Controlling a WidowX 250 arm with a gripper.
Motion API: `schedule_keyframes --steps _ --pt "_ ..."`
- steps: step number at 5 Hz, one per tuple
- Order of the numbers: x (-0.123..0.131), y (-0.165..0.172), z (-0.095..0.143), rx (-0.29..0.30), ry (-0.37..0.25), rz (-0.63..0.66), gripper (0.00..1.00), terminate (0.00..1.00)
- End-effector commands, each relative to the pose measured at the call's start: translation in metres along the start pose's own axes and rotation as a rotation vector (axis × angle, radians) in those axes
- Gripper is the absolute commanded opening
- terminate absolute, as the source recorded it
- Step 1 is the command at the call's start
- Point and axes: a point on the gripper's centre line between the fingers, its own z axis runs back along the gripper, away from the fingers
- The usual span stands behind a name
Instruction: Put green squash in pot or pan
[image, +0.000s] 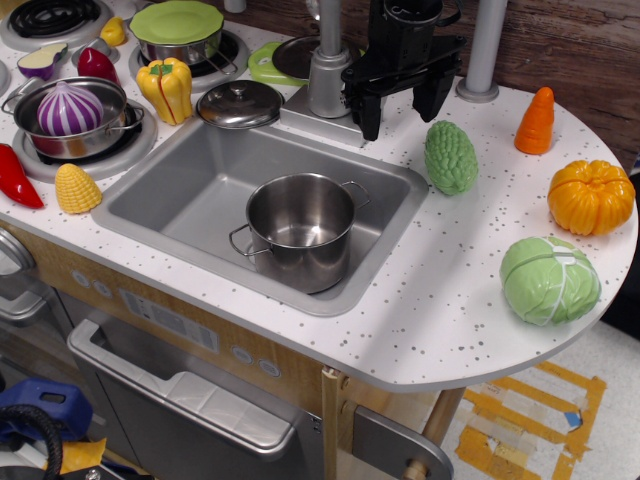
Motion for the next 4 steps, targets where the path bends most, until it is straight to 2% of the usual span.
schedule_keyframes --steps 1,2,3,4 --pt "0.0 0.0 0.0 0.0 0.0 0.0 1.0 0.0" --pt "-0.001 -0.013 0.014 -0.029 0.002 -0.093 1.0 0.0" --pt "0.003 -0.031 0.023 -0.084 0.014 -0.211 1.0 0.0" --pt "0.004 -0.047 0.017 -0.105 0.055 -0.28 1.0 0.0"
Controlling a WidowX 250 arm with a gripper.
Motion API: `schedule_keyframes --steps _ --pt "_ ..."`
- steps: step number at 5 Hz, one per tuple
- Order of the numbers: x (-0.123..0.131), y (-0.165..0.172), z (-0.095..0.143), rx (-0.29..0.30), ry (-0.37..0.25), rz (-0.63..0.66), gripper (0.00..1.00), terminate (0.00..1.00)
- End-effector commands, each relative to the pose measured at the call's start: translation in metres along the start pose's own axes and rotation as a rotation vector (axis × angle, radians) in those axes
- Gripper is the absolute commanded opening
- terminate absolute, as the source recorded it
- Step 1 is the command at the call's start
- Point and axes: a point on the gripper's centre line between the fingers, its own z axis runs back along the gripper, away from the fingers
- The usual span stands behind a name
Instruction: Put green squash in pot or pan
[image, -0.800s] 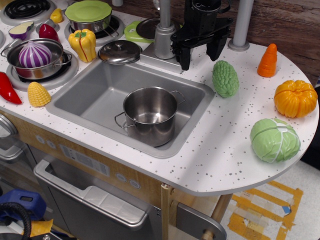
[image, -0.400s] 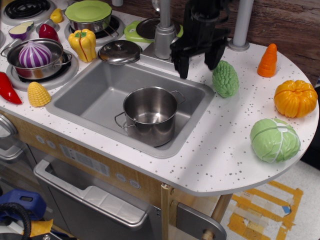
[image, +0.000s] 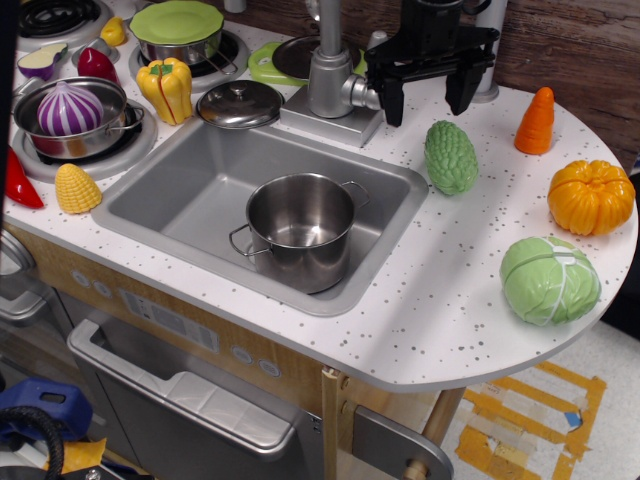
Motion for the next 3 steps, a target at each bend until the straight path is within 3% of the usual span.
schedule_keyframes --steps 1,3 --pt "0.008 -0.018 0.005 -0.039 0.022 -0.042 1.0 0.0" --pt "-0.001 -0.016 -0.011 -0.058 0.059 -0.056 1.0 0.0"
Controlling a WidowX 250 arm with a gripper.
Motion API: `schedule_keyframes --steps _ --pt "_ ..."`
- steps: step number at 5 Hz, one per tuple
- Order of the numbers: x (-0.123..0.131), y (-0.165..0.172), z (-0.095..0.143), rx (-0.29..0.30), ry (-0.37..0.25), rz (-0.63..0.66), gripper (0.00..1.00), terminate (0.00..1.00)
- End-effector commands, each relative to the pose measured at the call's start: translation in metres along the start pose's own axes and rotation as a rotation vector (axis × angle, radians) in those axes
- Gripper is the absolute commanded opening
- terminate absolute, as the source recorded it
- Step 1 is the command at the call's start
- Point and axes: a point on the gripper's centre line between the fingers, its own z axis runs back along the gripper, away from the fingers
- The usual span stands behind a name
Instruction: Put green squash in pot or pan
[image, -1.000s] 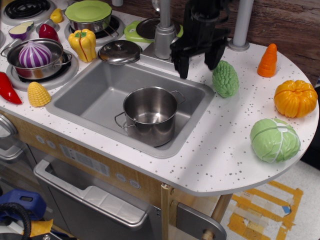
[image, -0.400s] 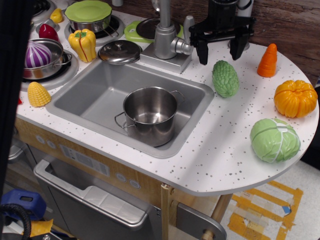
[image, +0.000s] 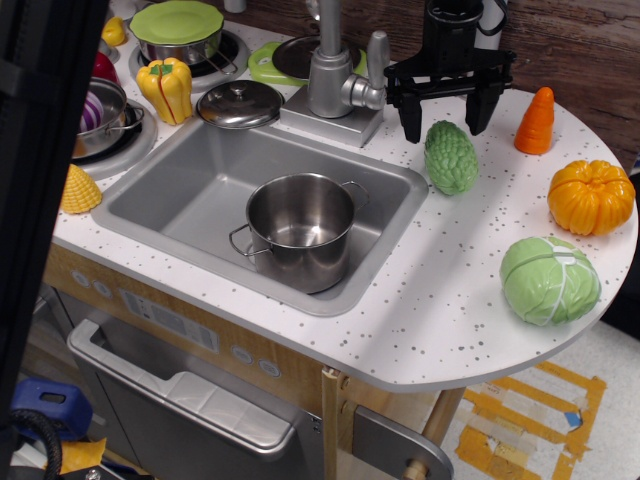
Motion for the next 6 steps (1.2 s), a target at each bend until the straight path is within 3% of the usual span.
schedule_keyframes --steps 1,3,4,6 --pt "0.001 -0.005 0.002 -0.055 -0.048 -0.014 1.0 0.0" --pt "0.004 -0.003 -0.014 -0.079 -0.061 -0.013 1.0 0.0" --pt "0.007 -0.002 -0.002 -0.048 -0.052 -0.021 0.0 0.0" --pt "0.006 0.036 0.052 0.093 -0.003 -0.067 0.0 0.0"
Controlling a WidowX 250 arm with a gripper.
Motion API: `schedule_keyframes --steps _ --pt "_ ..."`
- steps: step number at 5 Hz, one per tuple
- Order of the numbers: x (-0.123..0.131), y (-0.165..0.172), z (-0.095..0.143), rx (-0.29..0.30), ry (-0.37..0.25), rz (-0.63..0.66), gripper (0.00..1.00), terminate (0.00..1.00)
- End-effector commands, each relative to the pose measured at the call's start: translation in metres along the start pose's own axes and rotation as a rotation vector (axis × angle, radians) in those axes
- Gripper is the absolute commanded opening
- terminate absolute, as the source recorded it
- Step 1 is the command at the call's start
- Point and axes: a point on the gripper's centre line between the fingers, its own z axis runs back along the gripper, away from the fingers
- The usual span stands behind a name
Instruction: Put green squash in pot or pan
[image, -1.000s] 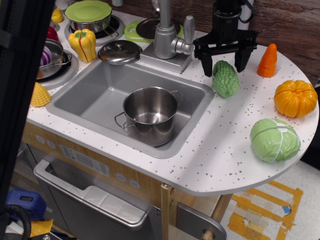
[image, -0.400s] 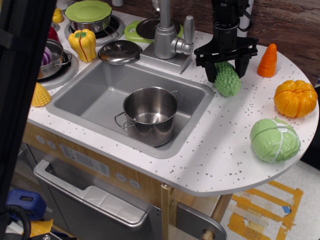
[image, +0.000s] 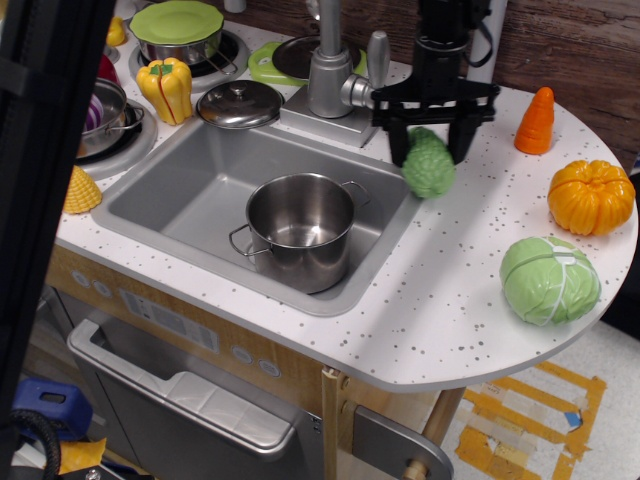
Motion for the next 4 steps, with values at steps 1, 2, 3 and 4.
schedule_keyframes --steps 1,2,3,4 --pt "0.0 0.04 0.079 0.05 -0.067 -0.006 0.0 0.0" --pt "-0.014 0.075 0.067 0.074 -0.071 -0.006 0.0 0.0" --pt "-0.021 0.087 0.05 0.109 -0.072 0.025 0.0 0.0" --pt "-0.024 0.091 0.032 0.137 -0.123 0.037 1.0 0.0"
